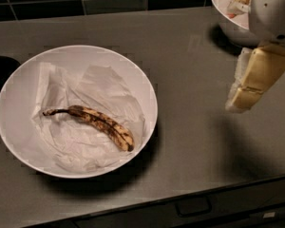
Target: Pick banana from white bowl
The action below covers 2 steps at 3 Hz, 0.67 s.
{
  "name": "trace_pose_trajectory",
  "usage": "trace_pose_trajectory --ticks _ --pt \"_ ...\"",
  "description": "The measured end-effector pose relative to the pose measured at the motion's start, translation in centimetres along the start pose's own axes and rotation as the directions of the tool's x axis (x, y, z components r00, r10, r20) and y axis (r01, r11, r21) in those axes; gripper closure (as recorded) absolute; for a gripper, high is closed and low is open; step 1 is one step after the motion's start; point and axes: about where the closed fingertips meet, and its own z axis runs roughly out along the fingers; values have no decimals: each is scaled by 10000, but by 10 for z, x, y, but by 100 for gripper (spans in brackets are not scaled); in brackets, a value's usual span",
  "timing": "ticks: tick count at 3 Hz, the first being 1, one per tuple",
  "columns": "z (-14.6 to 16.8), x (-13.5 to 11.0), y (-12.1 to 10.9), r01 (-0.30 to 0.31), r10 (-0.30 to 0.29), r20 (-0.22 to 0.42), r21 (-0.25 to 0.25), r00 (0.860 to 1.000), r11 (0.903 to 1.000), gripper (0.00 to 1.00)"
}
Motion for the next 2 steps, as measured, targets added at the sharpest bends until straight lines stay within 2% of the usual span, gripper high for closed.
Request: trace_pose_trajectory --ticks 1,2 --pt "3 -15 -4 95 -97 205 103 9997 9999 0" --pt "14 -41 -15 -1 13 602 -208 9982 9998 0"
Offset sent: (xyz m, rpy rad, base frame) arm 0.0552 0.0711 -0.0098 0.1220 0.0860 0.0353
